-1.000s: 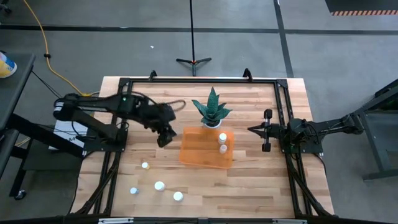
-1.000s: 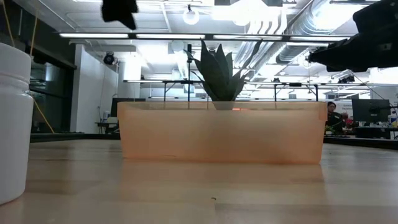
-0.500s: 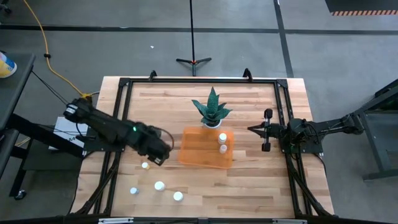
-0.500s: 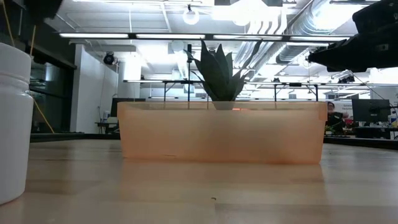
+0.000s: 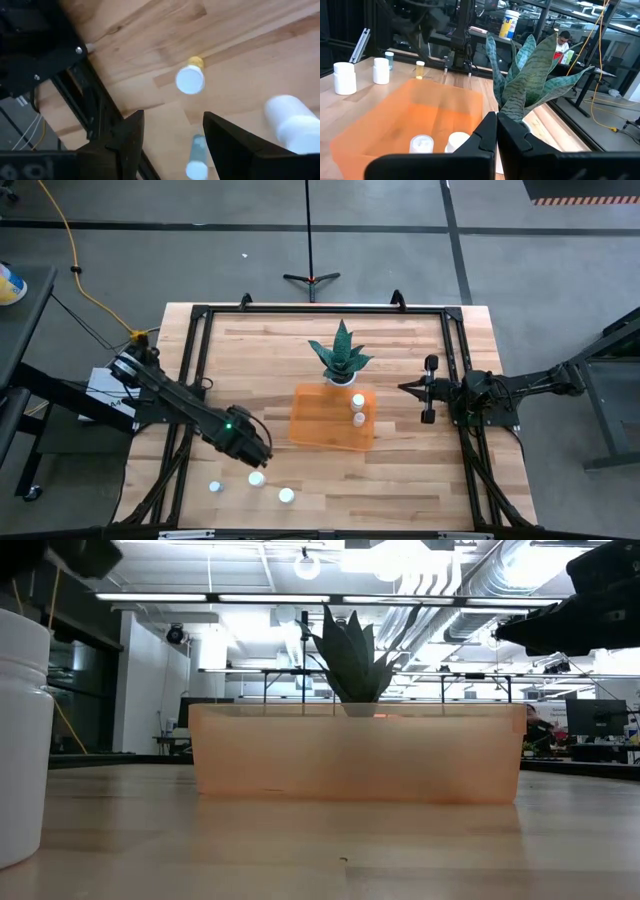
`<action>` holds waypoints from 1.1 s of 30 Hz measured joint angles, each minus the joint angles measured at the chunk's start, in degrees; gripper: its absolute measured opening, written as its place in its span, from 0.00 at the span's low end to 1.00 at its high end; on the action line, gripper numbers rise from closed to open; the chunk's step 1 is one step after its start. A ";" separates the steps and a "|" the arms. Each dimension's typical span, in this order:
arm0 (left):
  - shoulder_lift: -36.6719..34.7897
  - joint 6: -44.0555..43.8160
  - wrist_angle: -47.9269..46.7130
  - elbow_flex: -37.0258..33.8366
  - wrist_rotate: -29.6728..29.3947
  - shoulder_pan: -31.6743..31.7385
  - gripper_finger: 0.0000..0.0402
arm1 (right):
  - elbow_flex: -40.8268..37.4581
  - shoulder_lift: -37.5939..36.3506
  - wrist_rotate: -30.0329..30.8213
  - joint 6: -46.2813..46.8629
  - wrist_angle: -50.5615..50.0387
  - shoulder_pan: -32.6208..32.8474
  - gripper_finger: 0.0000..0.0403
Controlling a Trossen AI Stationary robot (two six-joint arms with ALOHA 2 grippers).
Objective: Pick and place pill bottles into a basket
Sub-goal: Put the yellow pill bottle into the orange bin
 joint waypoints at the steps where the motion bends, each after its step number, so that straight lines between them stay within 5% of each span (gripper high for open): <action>1: -0.09 0.07 0.89 -1.10 0.14 0.12 0.59 | 0.00 0.00 0.00 0.00 0.00 0.00 0.00; 16: -0.77 4.80 14.97 -10.83 1.59 0.15 0.59 | -0.02 0.00 0.00 -2.40 -0.02 0.02 0.01; 33: -0.70 5.14 18.65 -15.87 -0.08 0.15 0.59 | -0.02 0.00 0.00 -2.19 -0.02 0.00 0.01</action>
